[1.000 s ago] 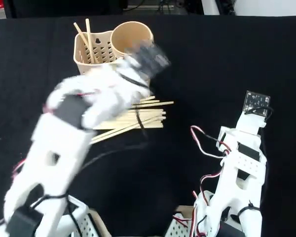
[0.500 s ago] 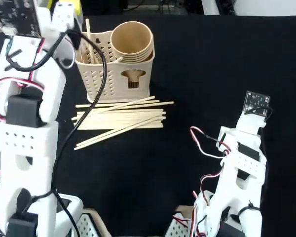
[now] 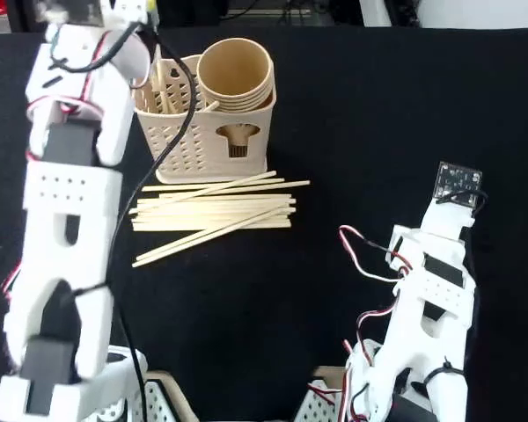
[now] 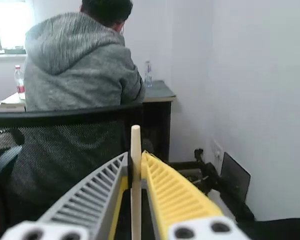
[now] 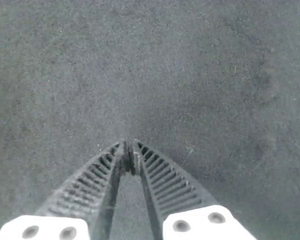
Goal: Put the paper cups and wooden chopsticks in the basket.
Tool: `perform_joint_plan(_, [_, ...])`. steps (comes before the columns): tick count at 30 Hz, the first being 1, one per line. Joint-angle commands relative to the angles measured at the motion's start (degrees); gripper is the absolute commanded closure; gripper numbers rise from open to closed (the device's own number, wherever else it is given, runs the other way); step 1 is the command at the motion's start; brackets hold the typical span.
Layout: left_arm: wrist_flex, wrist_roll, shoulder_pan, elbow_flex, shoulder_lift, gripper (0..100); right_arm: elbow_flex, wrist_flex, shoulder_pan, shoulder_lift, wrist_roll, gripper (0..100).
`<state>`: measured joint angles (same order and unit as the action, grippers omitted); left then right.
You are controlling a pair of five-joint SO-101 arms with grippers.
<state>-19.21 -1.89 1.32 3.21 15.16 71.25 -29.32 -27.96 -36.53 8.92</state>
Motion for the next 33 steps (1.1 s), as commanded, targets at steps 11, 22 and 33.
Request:
perform_joint_plan(11, [-14.6,11.6,-1.5,3.4,-4.0,84,-1.6,2.3,0.7,-1.2,-0.1,98.0])
perform_joint_plan(22, [-40.1,8.1,1.0,12.2,3.8,83,-1.6,2.4,0.7,-1.2,-0.1,98.0])
perform_joint_plan(33, [-67.4,-17.3,16.8,2.1,4.7,83,-1.6,2.4,0.7,-1.2,-0.1,98.0])
